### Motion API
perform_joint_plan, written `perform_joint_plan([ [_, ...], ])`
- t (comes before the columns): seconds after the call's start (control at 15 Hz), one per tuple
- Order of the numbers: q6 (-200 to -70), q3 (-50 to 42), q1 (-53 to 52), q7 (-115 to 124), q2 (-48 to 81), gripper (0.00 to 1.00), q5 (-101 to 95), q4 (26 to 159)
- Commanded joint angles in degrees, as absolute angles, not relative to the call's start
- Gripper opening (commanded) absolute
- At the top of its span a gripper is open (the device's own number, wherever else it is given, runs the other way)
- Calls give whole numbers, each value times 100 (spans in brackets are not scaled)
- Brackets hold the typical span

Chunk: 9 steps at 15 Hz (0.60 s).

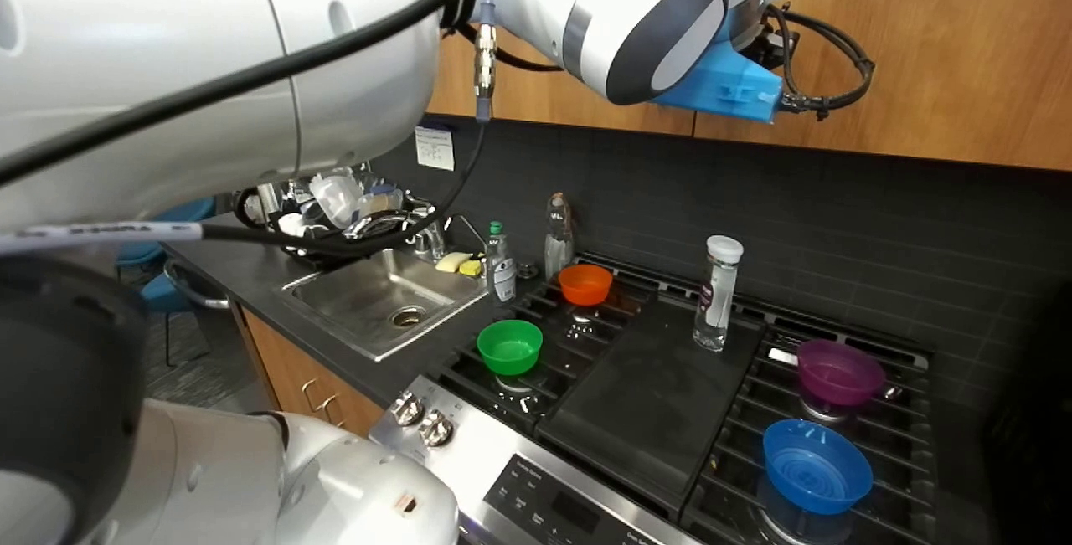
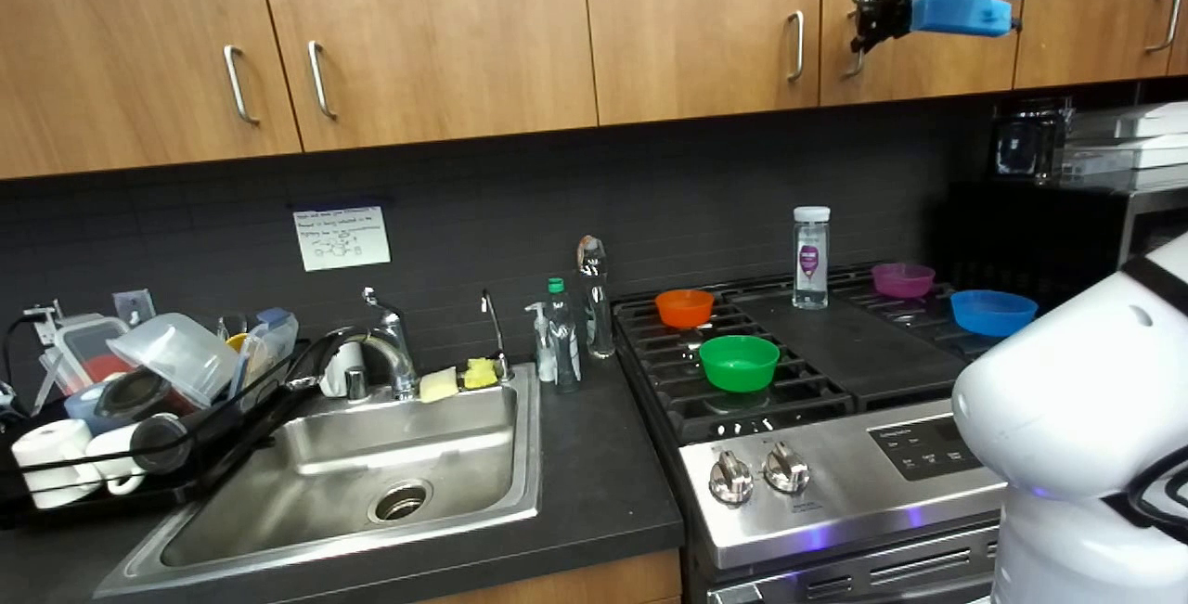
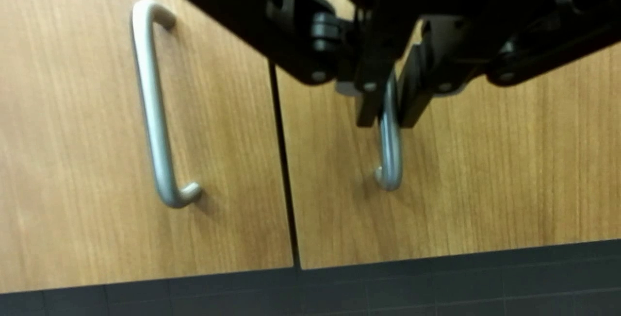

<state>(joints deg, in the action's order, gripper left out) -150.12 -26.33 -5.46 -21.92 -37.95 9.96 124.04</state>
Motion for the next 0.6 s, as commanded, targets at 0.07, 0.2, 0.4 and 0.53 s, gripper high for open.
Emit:
perform_joint_plan([
  [0.07, -14913, -2467, -76, -1963, -3889, 4, 943, 12477],
  [0.2, -14943, -2414, 30, -1878, -3907, 4, 942, 12514],
  [0.4, -14895, -2347, 148, -1789, -3989, 4, 926, 12560],
  [0.53, -14885, -2263, 253, -1716, -4055, 4, 885, 12633],
])
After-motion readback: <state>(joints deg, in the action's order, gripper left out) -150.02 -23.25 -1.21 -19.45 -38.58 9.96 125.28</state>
